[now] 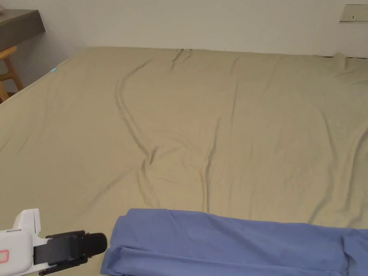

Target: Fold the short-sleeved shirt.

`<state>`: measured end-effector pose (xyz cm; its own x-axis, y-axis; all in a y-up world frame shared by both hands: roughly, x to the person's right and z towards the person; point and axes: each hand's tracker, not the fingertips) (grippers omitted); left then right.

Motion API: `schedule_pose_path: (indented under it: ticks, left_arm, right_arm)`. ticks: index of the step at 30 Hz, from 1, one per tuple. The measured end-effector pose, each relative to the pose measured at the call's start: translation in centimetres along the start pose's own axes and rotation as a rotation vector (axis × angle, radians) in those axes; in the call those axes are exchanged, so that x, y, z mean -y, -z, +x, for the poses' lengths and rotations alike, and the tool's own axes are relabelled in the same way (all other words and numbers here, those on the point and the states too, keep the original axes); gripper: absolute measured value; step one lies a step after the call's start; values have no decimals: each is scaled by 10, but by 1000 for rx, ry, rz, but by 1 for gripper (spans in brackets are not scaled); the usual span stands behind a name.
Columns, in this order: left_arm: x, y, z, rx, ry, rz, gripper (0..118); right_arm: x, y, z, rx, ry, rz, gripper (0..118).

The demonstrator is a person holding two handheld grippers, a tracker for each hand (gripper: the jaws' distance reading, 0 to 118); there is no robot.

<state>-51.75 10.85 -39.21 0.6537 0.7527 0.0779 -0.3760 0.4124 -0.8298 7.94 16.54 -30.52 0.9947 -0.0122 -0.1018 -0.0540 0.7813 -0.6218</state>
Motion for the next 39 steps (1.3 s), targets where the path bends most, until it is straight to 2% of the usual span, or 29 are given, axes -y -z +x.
schedule_pose_path:
  ticks: [1, 2, 3, 4, 7, 8, 9, 10, 11, 12, 14, 16, 17, 18, 19, 20, 21, 22, 25, 27, 29, 31, 33, 37, 39]
  left_arm:
    - [-7, 5, -15, 16, -26, -16, 92]
    - [-13, 13, -29, 25, -34, -65, 118]
    - [-17, 21, -42, 37, -56, -112, 115]
    - [-22, 24, -54, 113, -129, -98, 116]
    - [-32, 53, -90, 81, -271, -150, 117]
    - [-21, 62, -81, 137, -242, -166, 117]
    - [-23, 62, -77, 244, -185, -100, 117]
    - [-28, 73, -71, 276, -167, -113, 115]
    - [-27, 88, -71, 243, -219, -170, 110]
    - [-26, 98, -70, 276, -245, -177, 107]
    - [-22, 119, -50, 231, -178, -222, 100]
    - [-16, 134, -44, 206, -131, -221, 68]
    - [-17, 139, -41, 197, -138, -220, 49]
    - [-17, 144, -40, 134, -141, -237, 17]
    - [-16, 149, -39, 71, -142, -257, 7]
    - [-20, 146, -47, 150, -156, -238, 7]
    - [-24, 143, -39, 134, -145, -243, 7]
    - [-27, 136, -30, 49, -99, -223, 7]
    - [-29, 110, -3, 83, -63, -191, 6]
    - [-38, 96, 13, 55, -14, -178, 6]
    - [-46, 81, 28, 19, 38, -181, 6]
    - [-55, 66, 36, -43, 73, -158, 6]
    - [-63, 55, 36, -127, 70, -147, 6]
    - [-64, 57, 45, -309, -18, -185, 6]
    - [-57, 65, 70, -308, 55, -205, 6]
  right_arm:
    - [-1, -3, 4, -10, 1, -4, 2]
    - [-1, -2, 0, -9, 4, -3, 2]
    - [-2, -1, -4, -7, 5, -1, 2]
    - [-2, 0, -8, -4, 4, -4, 2]
    - [-2, -2, -6, 3, 7, -20, 2]
    - [-2, -3, -5, 5, 7, -24, 2]
    - [-2, -3, -3, 9, 8, -29, 2]
    - [-1, -2, -4, 10, 10, -35, 2]
    - [-1, -1, -5, 11, 8, -40, 2]
    - [0, 0, -6, 18, 6, -45, 2]
    - [0, 0, -4, 34, -5, -56, 2]
    - [0, -1, -4, 31, -12, -62, 2]
    - [3, 3, 11, 22, -17, -66, 2]
    - [4, 3, 12, 16, -26, -74, 2]
    - [5, 4, 13, 15, -34, -83, 2]
    - [7, 4, 14, 17, -43, -92, 2]
    - [8, 6, 13, 18, -51, -99, 2]
    - [9, 6, 15, 22, -57, -101, 2]
    - [11, 12, 18, 10, -52, -108, 2]
    - [13, 15, 20, -9, -48, -106, 2]
    - [12, 18, 14, -31, -92, -112, 2]
    - [14, 19, 12, -52, -139, -111, 2]
    - [16, 19, 11, -83, -137, -104, 2]
    - [20, 16, 17, -138, -116, -75, 2]
    - [25, 17, 24, -167, -109, -64, 2]
